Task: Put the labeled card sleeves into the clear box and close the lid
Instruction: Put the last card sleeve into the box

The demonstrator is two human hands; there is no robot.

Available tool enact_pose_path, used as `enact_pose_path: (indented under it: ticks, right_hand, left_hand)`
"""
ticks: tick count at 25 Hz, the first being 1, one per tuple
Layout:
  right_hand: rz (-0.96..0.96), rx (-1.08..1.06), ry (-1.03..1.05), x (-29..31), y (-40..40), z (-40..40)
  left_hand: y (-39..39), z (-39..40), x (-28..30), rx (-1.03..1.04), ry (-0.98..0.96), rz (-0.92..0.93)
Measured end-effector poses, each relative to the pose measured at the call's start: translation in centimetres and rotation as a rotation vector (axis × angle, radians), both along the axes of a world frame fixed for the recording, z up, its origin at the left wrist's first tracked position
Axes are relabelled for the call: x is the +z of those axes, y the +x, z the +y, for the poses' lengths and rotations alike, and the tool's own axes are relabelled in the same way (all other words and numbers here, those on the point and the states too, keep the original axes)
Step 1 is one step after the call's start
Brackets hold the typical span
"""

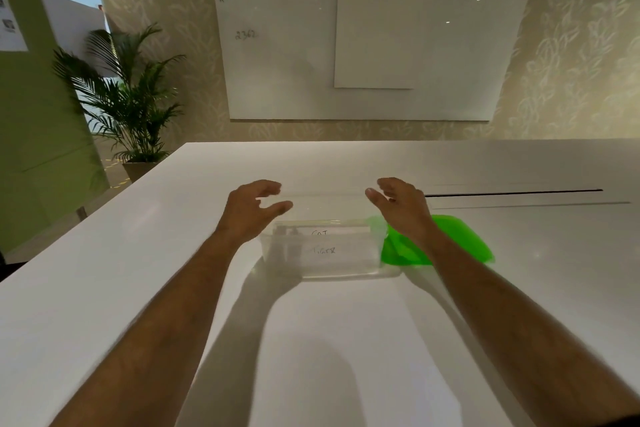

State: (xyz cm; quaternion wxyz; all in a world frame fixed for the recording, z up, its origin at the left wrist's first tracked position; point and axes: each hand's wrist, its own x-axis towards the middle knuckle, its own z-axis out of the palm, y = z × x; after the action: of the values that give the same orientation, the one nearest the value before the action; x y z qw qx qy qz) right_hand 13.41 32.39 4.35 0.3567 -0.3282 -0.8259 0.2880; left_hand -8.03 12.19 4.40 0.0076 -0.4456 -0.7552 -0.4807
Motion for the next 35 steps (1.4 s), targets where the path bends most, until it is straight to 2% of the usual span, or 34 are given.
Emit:
enact_pose_path:
  ticks: [3, 6, 9, 11, 16, 24, 35]
  right_hand:
    - [0.067, -0.047, -0.244, -2.4, 0.8, -0.4]
    - [0.195, 0.048, -0.523, -4.5, 0.7, -1.3]
    - [0.340, 0.153, -0.796, -5.7, 0.0, -2.5]
    - [0.370, 0.144, -0.879, -6.0, -0.4, -2.9]
    - [0.447, 0.078, -0.897, -6.5, -1.3, -3.2]
    - [0.491, 0.028, -0.937, -6.1, -0.8, -3.9]
    - [0.594, 0.121, -0.984, -5.6, 3.3, -8.7]
  left_hand:
    - [0.5, -1.0, -1.9, 0.071, 0.132, -0.340]
    - [1.0, -1.5, -4.0, 0.024, 0.181, -0.644]
    - [1.7, -1.4, -4.9, -0.078, 0.221, -0.798]
    - [2.1, -0.9, -5.2, -0.106, 0.253, -0.874]
    - [2.7, 0.1, -6.1, -0.063, 0.282, -0.944]
    - [3.6, -0.5, -5.9, -0.014, 0.297, -0.925]
    - [7.8, -5.6, -6.0, 0.026, 0.323, -0.984]
